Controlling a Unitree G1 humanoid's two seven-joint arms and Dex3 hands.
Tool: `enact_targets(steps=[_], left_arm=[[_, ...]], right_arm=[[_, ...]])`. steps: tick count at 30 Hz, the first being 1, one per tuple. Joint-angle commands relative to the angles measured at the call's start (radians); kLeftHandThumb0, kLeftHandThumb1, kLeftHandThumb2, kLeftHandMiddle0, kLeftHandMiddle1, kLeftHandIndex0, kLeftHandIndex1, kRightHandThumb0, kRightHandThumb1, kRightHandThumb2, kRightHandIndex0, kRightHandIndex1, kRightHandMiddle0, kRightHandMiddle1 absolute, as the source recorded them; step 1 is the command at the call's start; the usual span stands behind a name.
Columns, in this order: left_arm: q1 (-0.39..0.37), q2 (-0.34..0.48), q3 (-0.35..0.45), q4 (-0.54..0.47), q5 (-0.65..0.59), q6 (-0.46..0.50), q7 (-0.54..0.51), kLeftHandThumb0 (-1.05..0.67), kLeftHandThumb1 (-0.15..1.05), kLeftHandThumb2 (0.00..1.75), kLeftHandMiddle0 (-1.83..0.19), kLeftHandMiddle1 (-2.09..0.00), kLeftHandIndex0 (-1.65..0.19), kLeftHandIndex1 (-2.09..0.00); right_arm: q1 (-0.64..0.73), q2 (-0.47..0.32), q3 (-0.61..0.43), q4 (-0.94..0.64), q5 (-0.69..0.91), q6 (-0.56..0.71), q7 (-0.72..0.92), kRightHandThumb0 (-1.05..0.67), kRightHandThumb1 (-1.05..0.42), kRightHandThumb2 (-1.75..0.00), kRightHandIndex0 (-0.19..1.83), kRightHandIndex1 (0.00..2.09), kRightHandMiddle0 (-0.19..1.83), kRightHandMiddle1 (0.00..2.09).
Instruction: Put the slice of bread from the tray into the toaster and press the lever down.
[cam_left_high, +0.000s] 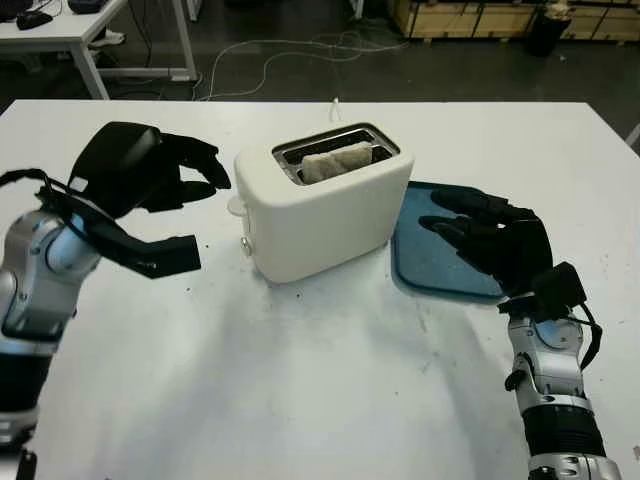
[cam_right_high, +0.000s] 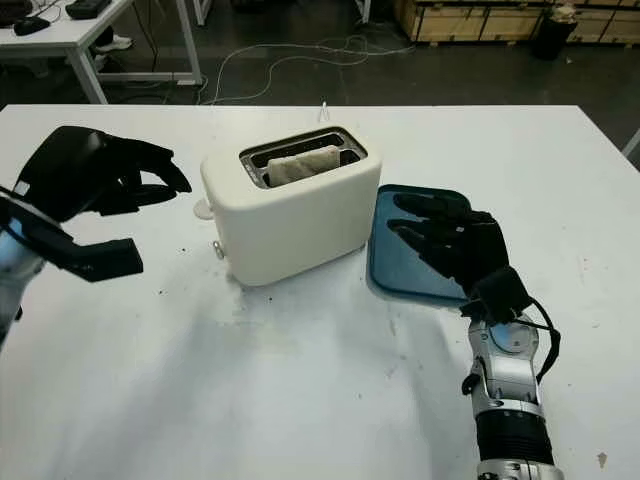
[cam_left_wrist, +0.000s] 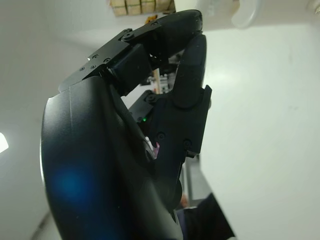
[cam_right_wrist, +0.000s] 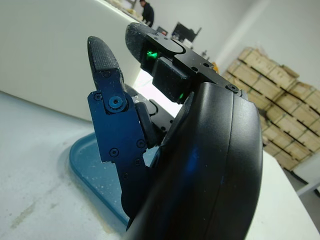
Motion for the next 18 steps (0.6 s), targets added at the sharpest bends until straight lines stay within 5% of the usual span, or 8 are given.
enact_targets(steps=[1,3,7,12,18], left_arm=[[-0.048,0.020,-0.028,0.030,0.036,-0.020,-0.014,-0.43,0.85,0.00,-1.06,-1.09,-1.27,-0.26],[-0.083,0.027,-0.047,0.058,0.059,-0.028,-0.026,-0.44,0.86,0.00,-1.06,-1.09,-1.28,-0.23],[-0.146,0.030,-0.084,0.119,0.068,-0.073,-0.052,-0.43,0.88,0.00,-1.18,-0.72,-1.28,-0.08],[-0.181,0.005,-0.120,0.181,0.063,-0.111,-0.062,-0.45,0.91,0.01,-1.16,-0.60,-1.25,-0.04],[-0.170,-0.028,-0.127,0.228,0.026,-0.154,-0.048,-0.41,0.89,0.00,-1.07,-1.01,-1.36,-0.06]], right_arm=[[0.005,0.003,-0.002,-0.011,0.015,0.003,0.002,-0.44,-0.84,0.00,1.12,0.01,1.03,0.00],[0.007,0.002,-0.001,-0.012,0.011,0.007,-0.001,-0.45,-0.84,0.00,1.13,0.01,1.03,0.00],[0.007,0.007,-0.002,-0.008,0.024,0.009,0.007,-0.46,-0.84,0.00,1.13,0.01,1.03,0.00],[0.008,0.007,-0.001,-0.002,0.020,0.005,0.005,-0.47,-0.84,0.00,1.12,0.01,1.02,0.00],[0.010,0.005,0.000,-0.006,0.020,0.006,0.002,-0.48,-0.84,0.00,1.12,0.00,1.02,0.00]])
